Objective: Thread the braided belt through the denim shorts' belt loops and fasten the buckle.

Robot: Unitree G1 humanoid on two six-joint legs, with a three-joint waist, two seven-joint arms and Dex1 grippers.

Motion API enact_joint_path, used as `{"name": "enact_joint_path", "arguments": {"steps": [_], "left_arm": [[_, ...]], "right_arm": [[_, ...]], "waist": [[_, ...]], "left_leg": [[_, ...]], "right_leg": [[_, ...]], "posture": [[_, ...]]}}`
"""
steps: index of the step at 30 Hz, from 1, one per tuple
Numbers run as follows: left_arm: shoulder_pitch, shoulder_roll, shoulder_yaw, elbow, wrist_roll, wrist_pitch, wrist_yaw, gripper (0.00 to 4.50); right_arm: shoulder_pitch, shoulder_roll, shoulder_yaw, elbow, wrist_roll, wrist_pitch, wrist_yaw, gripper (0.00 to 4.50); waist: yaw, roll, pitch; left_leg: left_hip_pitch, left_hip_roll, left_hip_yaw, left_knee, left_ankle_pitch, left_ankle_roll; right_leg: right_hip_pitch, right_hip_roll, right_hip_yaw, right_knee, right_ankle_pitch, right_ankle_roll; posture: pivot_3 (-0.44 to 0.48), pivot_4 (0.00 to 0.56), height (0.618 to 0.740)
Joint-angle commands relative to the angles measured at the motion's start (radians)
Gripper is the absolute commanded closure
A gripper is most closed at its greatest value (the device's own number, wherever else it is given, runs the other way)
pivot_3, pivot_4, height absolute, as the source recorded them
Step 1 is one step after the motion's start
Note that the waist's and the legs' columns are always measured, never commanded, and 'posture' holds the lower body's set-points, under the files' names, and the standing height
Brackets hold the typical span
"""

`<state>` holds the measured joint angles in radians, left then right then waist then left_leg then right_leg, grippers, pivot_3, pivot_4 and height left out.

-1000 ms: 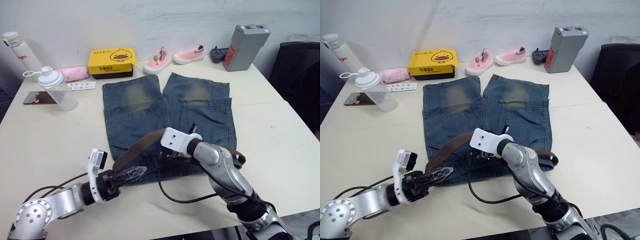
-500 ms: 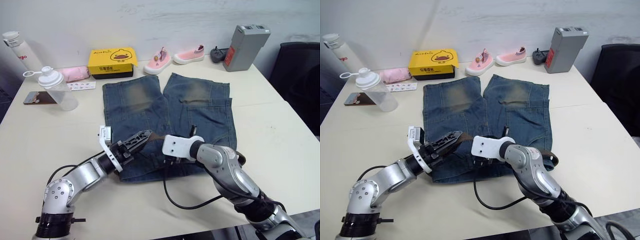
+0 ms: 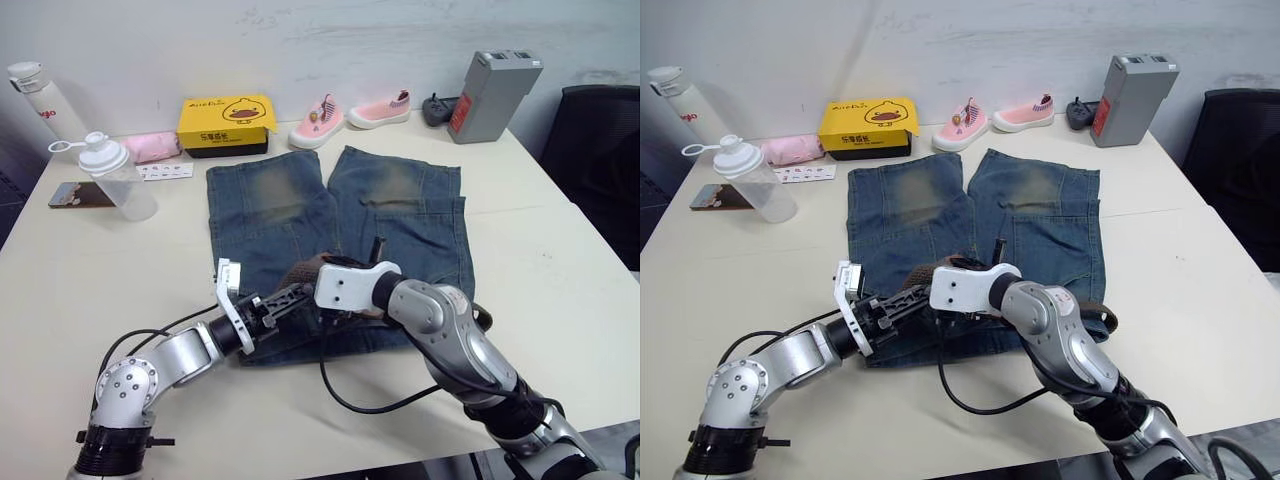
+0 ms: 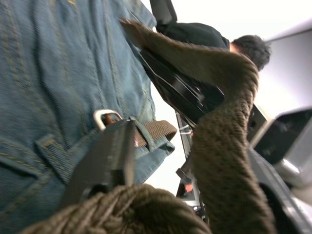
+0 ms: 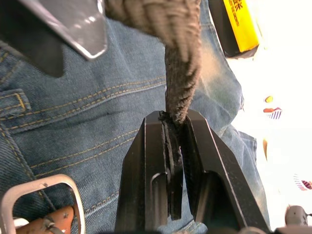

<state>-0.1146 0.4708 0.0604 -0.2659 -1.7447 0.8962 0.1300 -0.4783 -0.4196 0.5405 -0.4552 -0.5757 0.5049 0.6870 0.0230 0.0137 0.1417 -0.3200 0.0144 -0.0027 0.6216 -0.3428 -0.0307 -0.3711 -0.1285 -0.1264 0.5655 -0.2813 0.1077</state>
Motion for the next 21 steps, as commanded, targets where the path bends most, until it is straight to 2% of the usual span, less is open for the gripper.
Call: {"name": "enact_joint_path", "arguments": {"steps": [1,2,4,11,13,14,16,21], "left_arm": [[-0.011,-0.021,0.044,0.004,-0.035,-0.035,0.017,3.32],[-0.011,-0.023,0.048,0.006,-0.039,-0.036,0.018,3.72],[-0.009,-0.023,0.053,0.005,-0.046,-0.035,0.018,4.22],[0.009,0.011,0.069,-0.017,-0.089,-0.004,-0.04,4.27],[0.022,0.029,0.082,-0.025,-0.085,0.007,-0.079,4.3],[0.032,0.043,0.094,-0.036,-0.08,0.016,-0.118,4.3],[0.055,0.078,0.115,-0.056,-0.068,0.042,-0.189,4.3],[0.079,0.181,0.15,-0.021,-0.002,0.088,-0.312,4.3]], "right_arm": [[0.013,0.005,-0.01,-0.046,-0.003,-0.028,0.002,4.5],[0.015,0.005,-0.012,-0.044,-0.002,-0.03,0.002,4.5],[0.018,0.008,-0.013,-0.044,-0.003,-0.03,0.003,4.5],[0.033,0.021,-0.018,-0.038,0.001,-0.018,0.008,4.5],[0.04,0.029,-0.027,-0.039,0.01,-0.016,0.005,3.64],[0.045,0.035,-0.033,-0.041,0.019,-0.008,0.004,3.43],[0.052,0.041,-0.043,-0.044,0.023,0.001,0.004,2.66],[0.06,0.039,-0.08,-0.044,0.029,0.011,0.0,0.41]], "waist": [[0.0,0.0,0.0],[0.0,0.0,0.0],[0.0,0.0,0.0],[0.0,0.0,0.0],[0.0,0.0,0.0],[-0.001,0.0,0.0],[-0.003,0.0,0.0],[-0.001,0.001,0.001]], "left_leg": [[0.0,0.0,0.0,0.0,0.0,0.0],[0.0,0.0,0.0,0.0,0.0,0.0],[0.0,0.0,0.0,0.0,0.0,0.0],[0.0,0.0,0.0,0.0,0.0,0.0],[0.0,0.0,0.0,0.0,0.0,0.0],[0.0,0.0,0.0,0.0,0.0,0.0],[0.0,0.0,0.0,0.0,0.0,-0.001],[0.0,0.0,0.0,-0.001,0.0,-0.001]], "right_leg": [[0.0,0.0,0.0,0.0,0.0,0.0],[0.0,0.0,0.0,0.0,0.0,0.0],[0.0,0.0,0.0,0.0,0.0,0.0],[0.0,0.0,0.0,0.0,0.0,0.0],[0.0,0.0,0.0,0.0,0.0,0.0],[0.0,0.0,0.0,0.0,0.0,0.0],[-0.001,0.0,0.0,-0.002,0.0,0.0],[-0.002,0.0,0.0,-0.005,0.0,0.0]], "posture": [[0.0,0.15,0.739],[0.0,0.15,0.739],[0.0,0.15,0.739],[0.0,0.15,0.739],[0.0,0.15,0.739],[0.0,0.15,0.739],[0.0,0.15,0.739],[0.0,0.15,0.739]]}}
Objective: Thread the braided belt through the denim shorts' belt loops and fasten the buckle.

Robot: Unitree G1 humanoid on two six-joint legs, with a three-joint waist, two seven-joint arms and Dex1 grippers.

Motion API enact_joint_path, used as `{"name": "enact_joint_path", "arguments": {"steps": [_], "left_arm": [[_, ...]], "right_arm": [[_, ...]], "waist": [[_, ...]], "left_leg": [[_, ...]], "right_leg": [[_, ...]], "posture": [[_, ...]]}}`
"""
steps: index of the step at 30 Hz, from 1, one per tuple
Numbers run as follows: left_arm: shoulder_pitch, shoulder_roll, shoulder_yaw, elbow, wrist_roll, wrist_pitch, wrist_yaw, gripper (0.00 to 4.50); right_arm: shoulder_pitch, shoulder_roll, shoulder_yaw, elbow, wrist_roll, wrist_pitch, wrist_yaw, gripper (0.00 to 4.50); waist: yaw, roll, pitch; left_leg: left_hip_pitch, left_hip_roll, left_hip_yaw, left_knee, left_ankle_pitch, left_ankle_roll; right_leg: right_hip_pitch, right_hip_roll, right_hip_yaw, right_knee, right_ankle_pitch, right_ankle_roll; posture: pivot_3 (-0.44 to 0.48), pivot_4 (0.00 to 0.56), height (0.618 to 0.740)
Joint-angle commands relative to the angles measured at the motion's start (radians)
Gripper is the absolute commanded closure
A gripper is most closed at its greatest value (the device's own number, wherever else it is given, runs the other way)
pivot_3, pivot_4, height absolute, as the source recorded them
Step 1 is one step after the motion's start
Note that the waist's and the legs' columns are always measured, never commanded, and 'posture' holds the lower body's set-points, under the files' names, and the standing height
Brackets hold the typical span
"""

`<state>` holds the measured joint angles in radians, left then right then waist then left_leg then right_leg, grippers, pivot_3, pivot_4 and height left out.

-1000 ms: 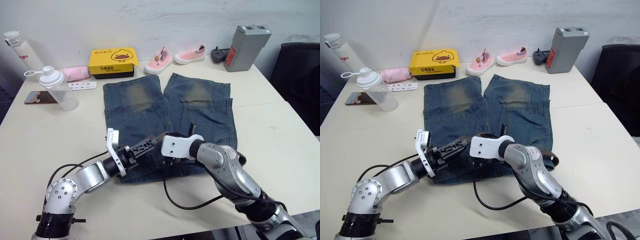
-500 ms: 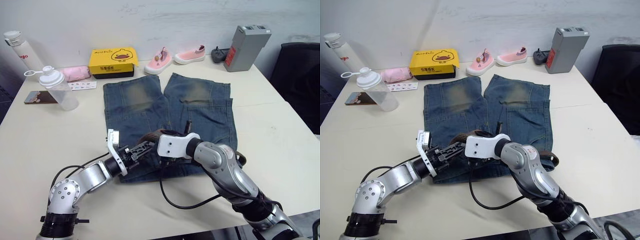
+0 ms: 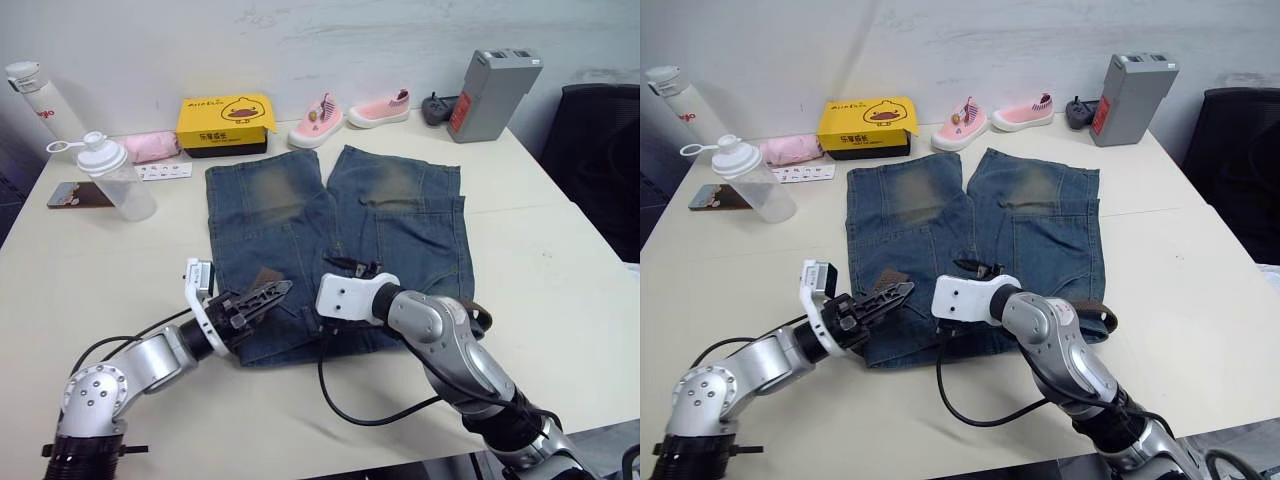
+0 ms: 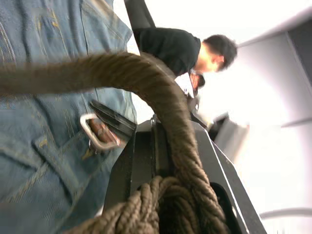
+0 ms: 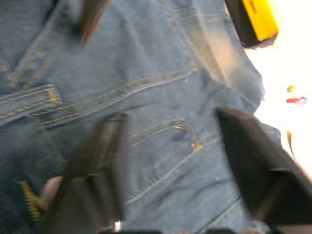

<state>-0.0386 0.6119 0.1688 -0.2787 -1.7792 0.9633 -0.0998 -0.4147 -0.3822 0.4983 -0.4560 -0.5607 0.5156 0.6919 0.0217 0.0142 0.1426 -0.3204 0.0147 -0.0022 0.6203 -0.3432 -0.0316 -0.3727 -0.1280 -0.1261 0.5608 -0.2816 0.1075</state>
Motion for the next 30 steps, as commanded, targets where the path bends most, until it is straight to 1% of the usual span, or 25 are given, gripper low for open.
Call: {"name": "enact_joint_path", "arguments": {"steps": [1,3,7,9,13,15,17,19,22,28,30], "left_arm": [[0.003,0.052,0.046,-0.001,0.04,0.027,-0.104,4.3],[-0.005,0.065,0.051,0.006,0.039,0.042,-0.154,4.3],[-0.015,0.081,0.05,-0.006,0.029,0.063,-0.212,4.3],[-0.003,0.114,0.041,-0.052,0.018,0.11,-0.282,4.3],[0.01,0.181,0.031,-0.098,0.065,0.172,-0.409,4.3],[0.007,0.21,0.025,-0.101,0.098,0.19,-0.464,4.3],[0.001,0.228,0.018,-0.091,0.131,0.201,-0.498,4.3],[-0.01,0.232,0.012,-0.077,0.161,0.2,-0.523,4.3],[-0.053,0.221,0.013,-0.034,0.174,0.193,-0.526,4.3],[-0.063,0.224,0.026,-0.019,0.184,0.205,-0.549,4.3],[-0.058,0.224,0.027,-0.019,0.191,0.206,-0.557,4.3]], "right_arm": [[-0.003,0.003,-0.041,-0.042,0.021,-0.005,-0.003,0.03],[0.005,0.001,-0.038,-0.043,0.044,-0.029,0.011,0.0],[0.026,-0.004,-0.023,-0.045,0.108,-0.114,0.034,0.0],[0.004,-0.021,-0.021,0.02,0.093,-0.225,-0.011,0.0],[-0.03,-0.046,-0.013,0.124,0.102,-0.421,-0.056,0.0],[-0.049,-0.024,-0.015,0.182,0.13,-0.519,-0.088,0.0],[-0.06,-0.003,-0.011,0.227,0.17,-0.596,-0.087,0.0],[-0.057,0.01,-0.016,0.249,0.203,-0.625,-0.074,0.0],[-0.027,-0.004,-0.027,0.25,0.246,-0.614,-0.024,0.83],[0.032,-0.112,-0.095,0.243,0.293,-0.569,0.058,0.83],[0.041,-0.121,-0.104,0.221,0.324,-0.561,0.078,0.83]], "waist": [[0.0,0.0,0.0],[-0.001,0.0,0.0],[-0.001,0.0,0.0],[-0.003,0.0,0.0],[-0.01,-0.001,0.001],[-0.013,0.0,0.001],[-0.02,0.0,0.001],[-0.024,0.0,0.001],[-0.021,0.0,0.001],[-0.022,-0.001,0.002],[-0.023,0.0,0.002]], "left_leg": [[0.0,0.0,0.0,0.0,0.0,0.0],[0.0,0.0,0.0,-0.001,0.0,0.0],[0.0,0.0,0.0,-0.004,0.0,0.0],[0.0,0.0,0.0,-0.005,0.0,0.0],[0.001,0.0,0.002,-0.004,0.0,0.0],[0.001,0.0,0.001,-0.005,0.0,0.0],[0.001,0.0,0.001,-0.005,0.001,0.0],[0.001,0.001,0.001,-0.006,0.001,0.0],[0.001,0.001,0.001,-0.006,0.001,0.0],[0.001,0.0,0.0,-0.006,0.001,0.001],[0.001,0.0,0.0,-0.006,0.001,0.001]], "right_leg": [[0.0,0.0,0.0,0.0,0.0,0.0],[0.0,0.0,0.0,-0.001,0.0,0.0],[0.0,0.0,0.0,-0.002,0.0,0.0],[-0.001,0.0,0.0,-0.001,0.0,0.0],[-0.001,0.0,0.001,-0.001,0.0,0.0],[-0.001,0.0,0.001,-0.001,0.0,0.0],[-0.001,0.0,0.001,-0.001,0.0,-0.001],[-0.001,0.0,0.001,-0.001,0.0,-0.001],[-0.001,0.0,0.0,-0.001,0.0,0.0],[0.001,-0.001,0.0,-0.001,0.0,0.0],[0.001,-0.001,0.0,-0.001,0.0,0.0]], "posture": [[0.0,0.15,0.739],[0.0,0.15,0.739],[0.0,0.15,0.739],[0.0,0.15,0.739],[0.0,0.15,0.739],[0.0,0.15,0.739],[0.0,0.15,0.739],[0.0,0.15,0.739],[0.0,0.15,0.739],[0.0,0.15,0.739],[0.0,0.15,0.739]]}}
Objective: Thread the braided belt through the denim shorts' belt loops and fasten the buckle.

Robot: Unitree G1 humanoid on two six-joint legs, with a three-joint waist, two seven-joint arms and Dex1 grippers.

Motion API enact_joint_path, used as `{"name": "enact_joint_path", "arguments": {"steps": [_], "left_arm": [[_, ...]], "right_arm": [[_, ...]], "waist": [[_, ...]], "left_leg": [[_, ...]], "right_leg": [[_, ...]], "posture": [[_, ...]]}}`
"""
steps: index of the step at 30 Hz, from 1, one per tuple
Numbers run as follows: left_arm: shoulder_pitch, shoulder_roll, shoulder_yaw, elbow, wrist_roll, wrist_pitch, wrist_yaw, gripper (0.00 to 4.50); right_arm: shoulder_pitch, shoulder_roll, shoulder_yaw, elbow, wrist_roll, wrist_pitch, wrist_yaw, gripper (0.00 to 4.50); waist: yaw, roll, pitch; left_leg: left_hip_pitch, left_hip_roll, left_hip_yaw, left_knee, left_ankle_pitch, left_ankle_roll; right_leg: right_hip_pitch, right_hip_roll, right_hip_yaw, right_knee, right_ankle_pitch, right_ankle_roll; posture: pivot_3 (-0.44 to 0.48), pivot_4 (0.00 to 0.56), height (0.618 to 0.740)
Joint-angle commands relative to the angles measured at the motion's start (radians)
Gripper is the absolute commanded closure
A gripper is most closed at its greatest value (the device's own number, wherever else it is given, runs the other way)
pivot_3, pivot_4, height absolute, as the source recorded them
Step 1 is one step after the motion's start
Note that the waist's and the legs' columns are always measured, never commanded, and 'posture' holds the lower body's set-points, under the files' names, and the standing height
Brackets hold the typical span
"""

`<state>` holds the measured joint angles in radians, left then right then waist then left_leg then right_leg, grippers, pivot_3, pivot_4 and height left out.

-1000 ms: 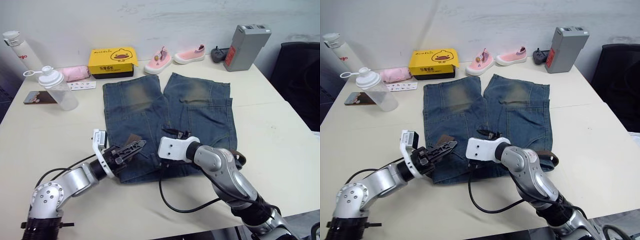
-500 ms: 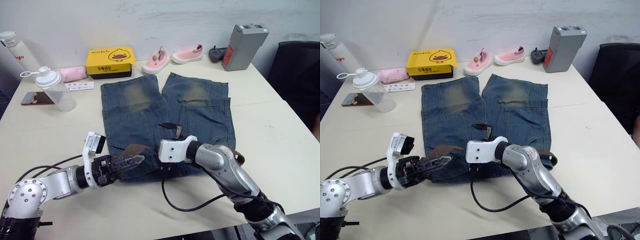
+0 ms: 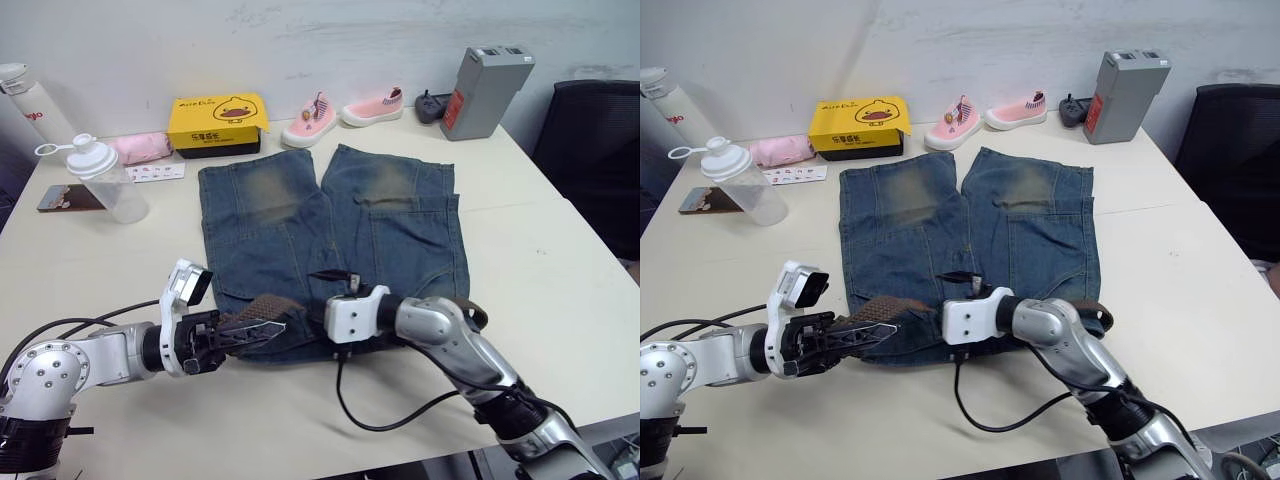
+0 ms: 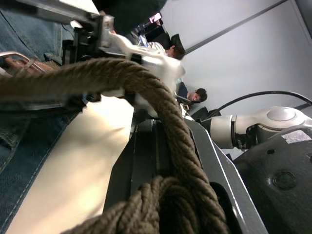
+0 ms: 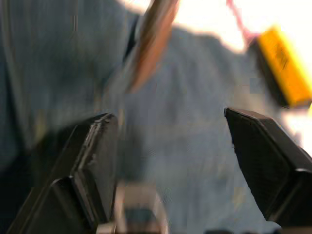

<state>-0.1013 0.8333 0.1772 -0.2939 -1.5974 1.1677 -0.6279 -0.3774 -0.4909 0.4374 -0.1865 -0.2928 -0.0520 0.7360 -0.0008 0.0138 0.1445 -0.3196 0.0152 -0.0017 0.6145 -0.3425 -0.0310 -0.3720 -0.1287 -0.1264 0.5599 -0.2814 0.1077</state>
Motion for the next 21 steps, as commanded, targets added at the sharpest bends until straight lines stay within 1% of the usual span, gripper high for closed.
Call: {"name": "enact_joint_path", "arguments": {"steps": [1,9,15,17,18,21], "left_arm": [[0.005,0.002,0.019,-0.004,0.012,0.002,-0.032,4.3],[0.013,-0.013,0.008,-0.023,0.043,0.0,-0.052,4.3],[0.019,-0.012,0.009,-0.029,0.058,0.003,-0.07,4.3],[0.028,-0.009,0.013,-0.033,0.064,0.004,-0.081,4.3],[0.031,-0.008,0.014,-0.034,0.067,0.004,-0.086,4.3],[0.034,-0.009,0.015,-0.034,0.066,0.006,-0.093,4.3]], "right_arm": [[0.004,-0.012,-0.045,-0.058,0.067,0.011,0.041,0.83],[-0.028,0.099,-0.013,-0.117,0.091,0.076,0.025,0.83],[-0.034,0.141,-0.01,-0.102,0.074,0.08,-0.008,0.83],[-0.033,0.145,-0.017,-0.1,0.066,0.076,-0.026,1.35],[-0.033,0.145,-0.019,-0.099,0.063,0.076,-0.031,1.69],[-0.032,0.141,-0.019,-0.095,0.054,0.071,-0.04,2.98]], "waist": [[0.0,0.0,0.0],[0.002,0.0,0.0],[0.002,0.0,0.0],[0.001,0.0,0.0],[0.0,0.001,0.0],[0.0,0.001,0.0]], "left_leg": [[0.0,0.0,0.0,0.0,0.0,0.0],[0.0,0.001,0.0,0.0,0.0,-0.001],[0.0,0.0,-0.001,0.0,0.0,0.0],[0.0,0.0,-0.001,0.0,0.0,0.0],[0.0,0.0,-0.001,0.0,0.0,0.0],[0.0,0.0,0.0,0.0,0.0,0.0]], "right_leg": [[0.0,0.0,0.0,0.0,0.0,0.0],[-0.001,0.0,0.0,0.0,0.0,0.0],[0.0,-0.001,0.0,0.001,0.0,0.0],[0.0,-0.001,0.0,0.001,0.0,0.0],[0.0,0.0,0.0,0.0,0.0,0.0],[-0.001,0.0,0.0,0.002,0.0,0.0]], "posture": [[0.0,0.15,0.739],[0.0,0.15,0.739],[0.0,0.15,0.739],[0.0,0.15,0.739],[0.0,0.15,0.739],[0.0,0.15,0.739]]}}
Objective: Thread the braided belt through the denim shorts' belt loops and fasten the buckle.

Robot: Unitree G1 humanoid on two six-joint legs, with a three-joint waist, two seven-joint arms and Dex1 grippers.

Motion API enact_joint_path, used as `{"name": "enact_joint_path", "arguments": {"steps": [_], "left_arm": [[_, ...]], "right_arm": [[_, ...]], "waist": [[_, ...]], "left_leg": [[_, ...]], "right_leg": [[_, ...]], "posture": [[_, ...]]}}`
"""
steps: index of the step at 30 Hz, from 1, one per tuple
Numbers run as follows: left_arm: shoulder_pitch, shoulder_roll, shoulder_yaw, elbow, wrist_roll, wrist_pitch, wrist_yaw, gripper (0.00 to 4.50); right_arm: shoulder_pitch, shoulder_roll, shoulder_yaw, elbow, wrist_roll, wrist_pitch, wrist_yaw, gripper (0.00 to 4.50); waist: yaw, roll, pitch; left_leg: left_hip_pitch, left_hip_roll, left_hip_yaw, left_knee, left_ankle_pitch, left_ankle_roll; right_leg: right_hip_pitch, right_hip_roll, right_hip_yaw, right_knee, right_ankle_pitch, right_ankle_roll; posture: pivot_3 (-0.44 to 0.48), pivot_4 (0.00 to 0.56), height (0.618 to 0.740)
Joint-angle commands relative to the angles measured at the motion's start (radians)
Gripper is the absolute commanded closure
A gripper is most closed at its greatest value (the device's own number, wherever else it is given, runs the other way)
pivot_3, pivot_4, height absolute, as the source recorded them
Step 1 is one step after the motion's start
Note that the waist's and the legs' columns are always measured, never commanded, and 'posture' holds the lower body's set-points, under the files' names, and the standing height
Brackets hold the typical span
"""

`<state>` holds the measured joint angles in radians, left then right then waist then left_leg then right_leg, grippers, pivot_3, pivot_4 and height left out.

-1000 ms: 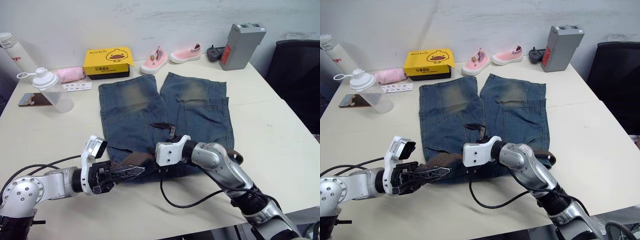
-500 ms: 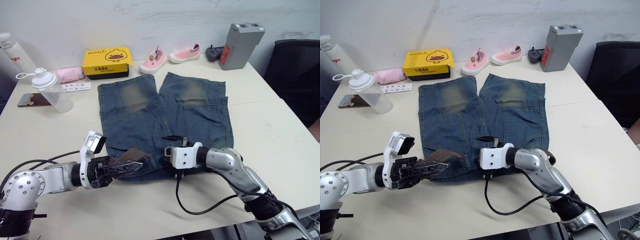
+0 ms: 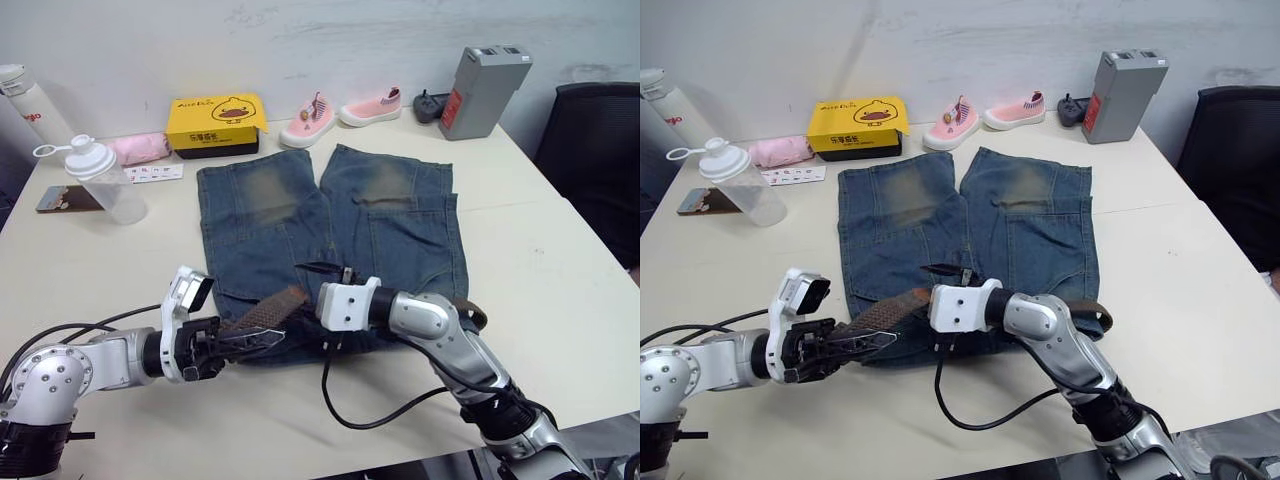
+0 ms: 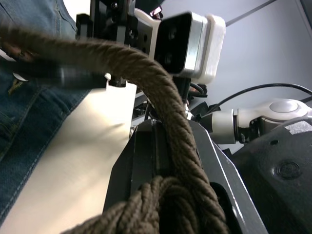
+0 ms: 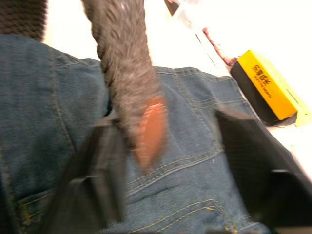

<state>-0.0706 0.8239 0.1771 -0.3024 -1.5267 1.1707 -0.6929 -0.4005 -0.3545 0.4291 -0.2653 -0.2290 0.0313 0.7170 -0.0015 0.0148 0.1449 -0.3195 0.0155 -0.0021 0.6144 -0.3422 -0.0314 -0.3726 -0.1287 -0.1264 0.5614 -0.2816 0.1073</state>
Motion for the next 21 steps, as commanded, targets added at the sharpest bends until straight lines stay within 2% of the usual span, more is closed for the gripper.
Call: {"name": "enact_joint_path", "arguments": {"steps": [1,3,9,11,12,16,20,21], "left_arm": [[0.003,0.0,0.015,-0.026,-0.004,0.003,-0.03,4.3],[0.003,-0.001,0.014,-0.026,-0.001,0.002,-0.032,4.3],[-0.003,0.001,0.009,0.005,0.03,0.005,0.002,4.3],[-0.016,-0.012,0.009,0.031,0.032,0.003,0.043,3.3],[-0.021,-0.014,0.014,0.038,0.023,0.005,0.048,3.21],[-0.046,-0.018,0.051,0.059,0.049,-0.017,0.091,1.86],[-0.048,-0.01,0.082,0.08,0.027,-0.003,0.091,0.39],[-0.034,0.009,0.12,0.083,-0.004,0.007,0.074,0.05]], "right_arm": [[-0.009,0.003,-0.01,-0.016,-0.011,-0.013,-0.023,3.38],[-0.008,-0.001,-0.01,-0.014,-0.014,-0.014,-0.026,4.33],[-0.002,-0.025,-0.03,-0.032,-0.045,0.002,-0.04,4.43],[-0.005,-0.037,-0.042,-0.042,-0.078,0.03,-0.051,4.5],[-0.008,-0.044,-0.046,-0.046,-0.097,0.048,-0.056,4.5],[-0.024,-0.064,-0.064,-0.081,-0.183,0.212,-0.057,4.5],[-0.035,-0.055,-0.068,-0.113,-0.195,0.321,-0.035,4.5],[-0.053,-0.037,-0.067,-0.123,-0.208,0.399,-0.031,4.5]], "waist": [[0.001,0.0,0.0],[0.0,0.0,0.0],[0.0,0.0,0.0],[0.001,0.0,0.0],[0.002,0.0,0.0],[0.002,-0.001,0.0],[0.0,-0.001,0.0],[0.0,-0.001,0.0]], "left_leg": [[0.0,0.0,0.0,0.0,0.0,0.0],[0.0,0.0,0.0,0.0,0.0,0.0],[0.0,0.0,0.0,0.0,0.0,0.0],[0.0,0.0,0.0,0.0,0.0,0.0],[0.0,0.0,0.0,0.0,0.0,0.0],[0.0,0.0,0.0,0.0,0.0,0.0],[0.0,0.0,0.0,0.0,0.0,0.0],[0.0,0.0,0.0,0.0,0.0,0.0]], "right_leg": [[0.0,0.0,0.0,0.001,0.0,0.0],[0.0,0.0,0.0,0.003,0.0,0.0],[0.0,0.0,0.0,0.004,0.0,0.0],[0.0,0.0,0.0,0.004,0.0,0.0],[0.0,0.0,0.0,0.004,0.0,0.0],[-0.001,-0.001,0.0,0.004,0.0,0.0],[-0.001,0.0,0.0,0.004,0.0,-0.001],[-0.001,0.0,0.0,0.004,0.0,-0.001]], "posture": [[0.0,0.15,0.739],[0.0,0.15,0.739],[0.0,0.15,0.739],[0.0,0.15,0.739],[0.0,0.15,0.739],[0.0,0.15,0.739],[0.0,0.15,0.739],[0.0,0.15,0.739]]}}
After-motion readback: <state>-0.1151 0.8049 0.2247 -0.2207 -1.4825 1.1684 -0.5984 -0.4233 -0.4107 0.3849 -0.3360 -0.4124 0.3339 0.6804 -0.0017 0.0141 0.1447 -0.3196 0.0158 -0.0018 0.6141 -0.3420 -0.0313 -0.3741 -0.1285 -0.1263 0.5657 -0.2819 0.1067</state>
